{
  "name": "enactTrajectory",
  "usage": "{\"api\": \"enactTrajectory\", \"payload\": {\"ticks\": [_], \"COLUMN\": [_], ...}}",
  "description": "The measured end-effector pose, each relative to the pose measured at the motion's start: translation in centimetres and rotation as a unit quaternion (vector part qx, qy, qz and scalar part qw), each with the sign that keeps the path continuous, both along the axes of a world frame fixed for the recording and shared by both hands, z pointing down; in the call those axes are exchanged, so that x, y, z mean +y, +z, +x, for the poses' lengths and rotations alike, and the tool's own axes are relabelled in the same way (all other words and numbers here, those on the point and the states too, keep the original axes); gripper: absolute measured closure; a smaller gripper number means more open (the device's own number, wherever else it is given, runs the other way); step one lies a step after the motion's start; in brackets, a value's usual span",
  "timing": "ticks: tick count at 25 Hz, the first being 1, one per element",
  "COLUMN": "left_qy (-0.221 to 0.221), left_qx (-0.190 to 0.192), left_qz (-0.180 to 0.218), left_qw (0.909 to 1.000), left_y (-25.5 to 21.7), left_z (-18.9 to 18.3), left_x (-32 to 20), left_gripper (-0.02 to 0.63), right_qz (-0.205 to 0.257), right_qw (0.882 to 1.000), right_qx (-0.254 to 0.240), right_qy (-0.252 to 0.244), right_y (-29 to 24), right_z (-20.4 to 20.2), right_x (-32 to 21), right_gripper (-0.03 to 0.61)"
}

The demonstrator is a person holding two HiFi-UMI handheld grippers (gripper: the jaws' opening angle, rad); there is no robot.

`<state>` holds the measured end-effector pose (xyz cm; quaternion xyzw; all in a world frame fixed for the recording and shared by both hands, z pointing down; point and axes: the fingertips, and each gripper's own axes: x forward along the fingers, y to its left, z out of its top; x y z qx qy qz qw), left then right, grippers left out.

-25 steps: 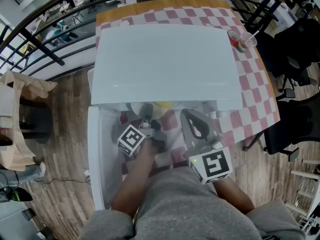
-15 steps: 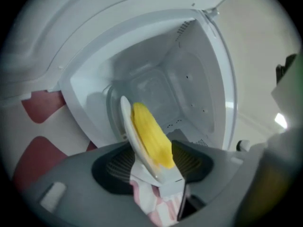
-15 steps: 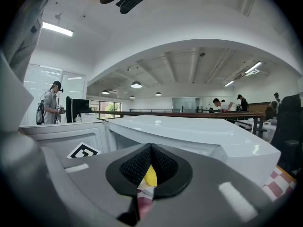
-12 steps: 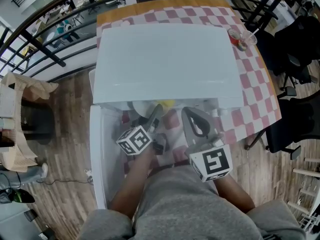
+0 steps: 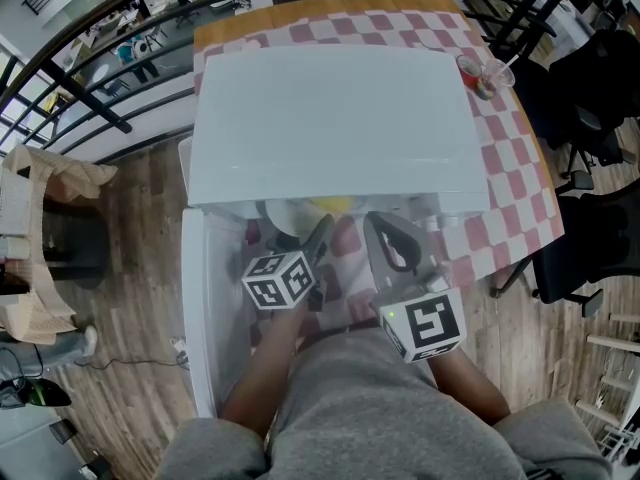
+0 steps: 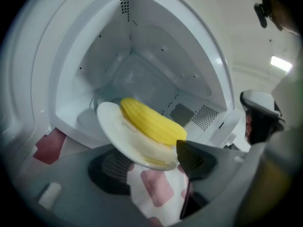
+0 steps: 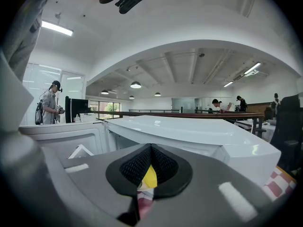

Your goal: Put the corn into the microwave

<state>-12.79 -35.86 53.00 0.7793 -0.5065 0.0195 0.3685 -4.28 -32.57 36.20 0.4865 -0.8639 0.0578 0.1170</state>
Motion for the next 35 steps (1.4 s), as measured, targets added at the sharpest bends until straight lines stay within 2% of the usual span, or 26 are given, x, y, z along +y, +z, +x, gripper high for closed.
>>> {"api": "enactTrajectory", "payload": {"ticks": [6, 9, 15, 25, 30, 35], "left_qy": [0.042, 0.068, 0.056, 0.061, 0.054, 0.051], "left_qx": [-0.062, -0.093, -0.149, -0.235, -0.242, -0.257], "left_qz": [-0.002, -0.013, -0.033, -0.010, -0.013, -0.036], "left_qw": [0.9972, 0.9933, 0.9867, 0.9699, 0.9686, 0.9643], "left_y": [0.8, 1.4, 2.7, 2.6, 2.6, 2.5], "left_z": [0.5, 0.8, -0.5, -2.0, -2.0, -2.2], "left_x": [0.3, 0.9, 1.6, 2.2, 1.7, 0.3], "left_gripper": [0.263, 0.208, 0.181, 0.176, 0.207, 0.237], "right_qz": [0.000, 0.002, 0.003, 0.001, 0.001, 0.001], "right_qw": [1.000, 1.000, 1.000, 1.000, 1.000, 1.000], "right_qx": [-0.003, -0.005, -0.006, -0.008, -0.009, -0.006], "right_qy": [0.003, 0.003, 0.001, 0.001, 0.001, 0.005], "right_y": [0.1, 0.0, 0.0, 0.3, 0.3, 0.4], "right_z": [0.1, 0.0, -0.1, -0.2, -0.3, 0.1], "right_x": [0.0, 0.0, 0.1, -0.1, -0.2, -0.5], "right_gripper": [0.580, 0.580, 0.580, 0.580, 0.580, 0.580]}}
